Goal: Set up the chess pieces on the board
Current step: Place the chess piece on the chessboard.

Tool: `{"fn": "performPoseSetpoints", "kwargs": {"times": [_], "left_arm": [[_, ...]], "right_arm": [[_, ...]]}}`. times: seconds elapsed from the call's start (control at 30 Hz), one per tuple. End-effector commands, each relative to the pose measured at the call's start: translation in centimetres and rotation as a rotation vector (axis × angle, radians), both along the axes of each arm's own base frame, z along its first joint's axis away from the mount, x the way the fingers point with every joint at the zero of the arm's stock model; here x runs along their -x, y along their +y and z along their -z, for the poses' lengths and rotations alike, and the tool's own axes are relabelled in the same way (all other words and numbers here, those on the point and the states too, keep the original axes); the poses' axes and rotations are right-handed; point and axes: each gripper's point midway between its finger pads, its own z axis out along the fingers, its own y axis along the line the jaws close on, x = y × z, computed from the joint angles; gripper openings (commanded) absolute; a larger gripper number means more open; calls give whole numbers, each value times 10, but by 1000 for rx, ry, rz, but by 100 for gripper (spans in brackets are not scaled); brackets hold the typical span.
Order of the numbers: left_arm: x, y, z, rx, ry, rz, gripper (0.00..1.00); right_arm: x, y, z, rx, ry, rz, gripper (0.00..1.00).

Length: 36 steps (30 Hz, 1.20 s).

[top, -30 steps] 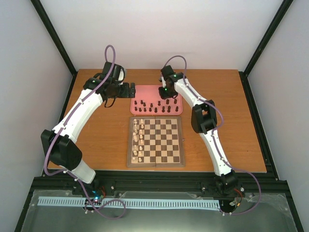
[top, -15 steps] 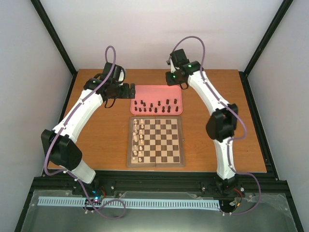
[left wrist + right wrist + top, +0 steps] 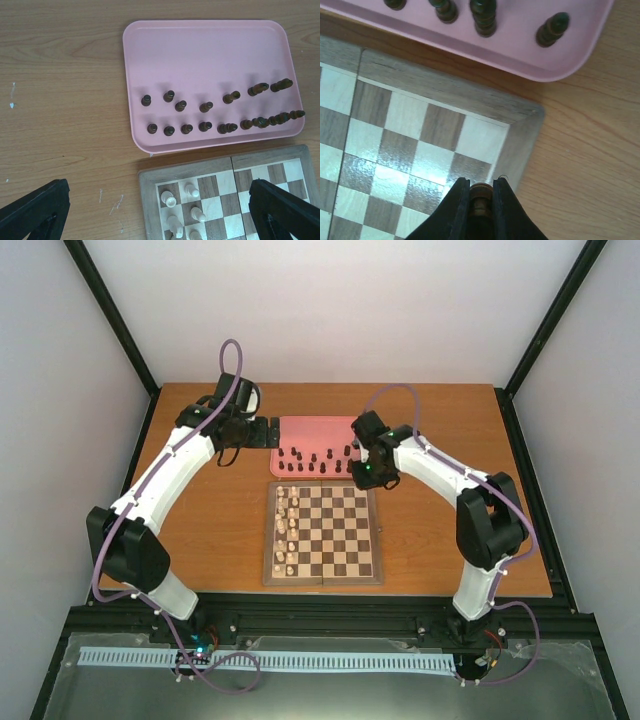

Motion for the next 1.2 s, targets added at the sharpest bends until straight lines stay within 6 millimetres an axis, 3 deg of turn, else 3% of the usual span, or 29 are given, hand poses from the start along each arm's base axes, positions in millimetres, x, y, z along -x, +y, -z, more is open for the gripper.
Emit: {"fn": "performPoseSetpoints", "kwargs": {"times": [0.0, 0.3, 0.53, 1.17], "left_arm": [[3, -3, -14, 4, -31, 22, 100], [3, -2, -13, -4, -30, 21, 100], [3, 0, -13, -9, -33, 16, 100], [2, -1, -13, -13, -35, 19, 100]], "right_arm": [[-10, 21, -10, -92, -79, 42, 3], [-5, 20, 21, 5, -69, 46, 3], [-6, 20, 33, 33, -41, 44, 3], [-10, 23, 45, 58, -5, 27, 3]]}}
